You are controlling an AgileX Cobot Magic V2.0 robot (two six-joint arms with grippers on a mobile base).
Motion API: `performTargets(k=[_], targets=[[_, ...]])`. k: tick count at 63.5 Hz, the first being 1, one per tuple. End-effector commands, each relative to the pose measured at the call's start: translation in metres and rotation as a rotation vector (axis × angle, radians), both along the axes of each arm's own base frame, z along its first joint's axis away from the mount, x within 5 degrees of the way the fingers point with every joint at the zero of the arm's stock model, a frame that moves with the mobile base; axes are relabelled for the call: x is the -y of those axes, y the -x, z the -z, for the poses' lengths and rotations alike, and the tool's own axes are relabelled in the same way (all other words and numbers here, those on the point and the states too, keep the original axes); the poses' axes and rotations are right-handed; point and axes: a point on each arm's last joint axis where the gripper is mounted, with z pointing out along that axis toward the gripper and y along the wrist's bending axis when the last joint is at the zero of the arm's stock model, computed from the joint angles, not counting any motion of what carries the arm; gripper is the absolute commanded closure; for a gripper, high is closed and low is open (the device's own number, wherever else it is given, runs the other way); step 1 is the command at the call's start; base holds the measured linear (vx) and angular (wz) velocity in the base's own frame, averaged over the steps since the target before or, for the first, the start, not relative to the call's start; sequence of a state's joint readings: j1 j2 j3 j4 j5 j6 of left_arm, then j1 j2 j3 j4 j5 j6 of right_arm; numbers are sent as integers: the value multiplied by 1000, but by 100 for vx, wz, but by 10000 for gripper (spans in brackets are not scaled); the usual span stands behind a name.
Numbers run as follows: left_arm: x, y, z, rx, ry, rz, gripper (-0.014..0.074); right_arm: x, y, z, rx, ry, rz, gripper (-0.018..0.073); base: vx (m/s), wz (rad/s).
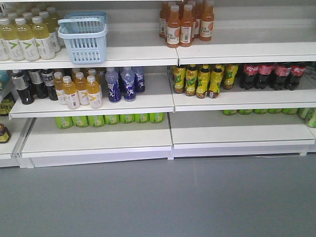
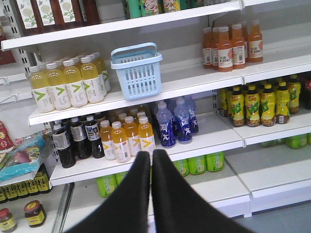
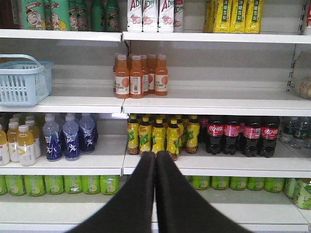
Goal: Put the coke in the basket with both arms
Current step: 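Drive the base toward the shelf holding the light-blue basket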
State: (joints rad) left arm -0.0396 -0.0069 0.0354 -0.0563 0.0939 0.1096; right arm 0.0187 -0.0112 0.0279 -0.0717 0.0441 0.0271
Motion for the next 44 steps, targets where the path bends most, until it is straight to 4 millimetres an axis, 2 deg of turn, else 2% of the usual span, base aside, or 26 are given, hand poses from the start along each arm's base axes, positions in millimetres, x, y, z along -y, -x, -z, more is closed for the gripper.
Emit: performTargets(k=[1,44], targets=[[-1,3,-20,135,10,-5,602,0,1,-4,76,6,0,569,11,-2],[-1,3,-20,135,10,-5,602,0,1,-4,76,6,0,569,11,0]])
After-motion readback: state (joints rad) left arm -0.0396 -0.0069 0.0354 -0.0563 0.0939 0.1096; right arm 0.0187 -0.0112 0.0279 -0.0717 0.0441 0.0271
